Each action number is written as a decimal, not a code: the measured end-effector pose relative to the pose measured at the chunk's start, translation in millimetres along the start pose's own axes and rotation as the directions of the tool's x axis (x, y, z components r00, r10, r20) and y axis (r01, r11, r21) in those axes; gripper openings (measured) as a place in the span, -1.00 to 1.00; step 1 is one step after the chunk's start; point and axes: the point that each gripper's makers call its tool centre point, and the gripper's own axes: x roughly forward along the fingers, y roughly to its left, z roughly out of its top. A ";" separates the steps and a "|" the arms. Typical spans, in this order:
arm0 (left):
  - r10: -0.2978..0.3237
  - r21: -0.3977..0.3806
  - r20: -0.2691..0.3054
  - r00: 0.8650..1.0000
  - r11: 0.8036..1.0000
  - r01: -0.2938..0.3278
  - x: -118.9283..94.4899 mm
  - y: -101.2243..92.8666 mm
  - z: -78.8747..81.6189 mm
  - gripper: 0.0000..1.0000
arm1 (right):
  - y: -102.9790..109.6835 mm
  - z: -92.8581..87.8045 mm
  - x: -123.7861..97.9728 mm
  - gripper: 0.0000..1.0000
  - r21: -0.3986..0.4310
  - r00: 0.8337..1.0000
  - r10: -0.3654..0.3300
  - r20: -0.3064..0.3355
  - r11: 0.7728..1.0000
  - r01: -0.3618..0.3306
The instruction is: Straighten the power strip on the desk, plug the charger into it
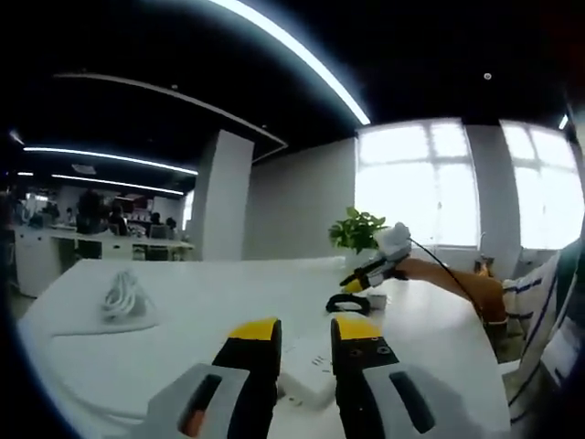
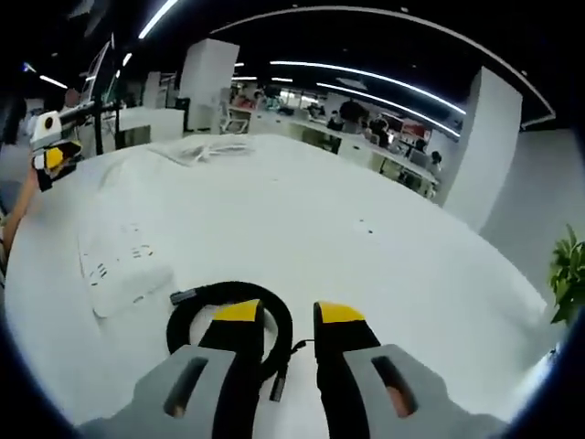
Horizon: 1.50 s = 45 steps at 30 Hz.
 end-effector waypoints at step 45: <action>-0.017 -0.001 0.045 0.999 1.000 0.018 -7.0 -5.8 9.9 -0.57 | 15.5 -23.3 33.3 -0.71 -0.082 0.976 0.093 -0.197 0.990 -0.111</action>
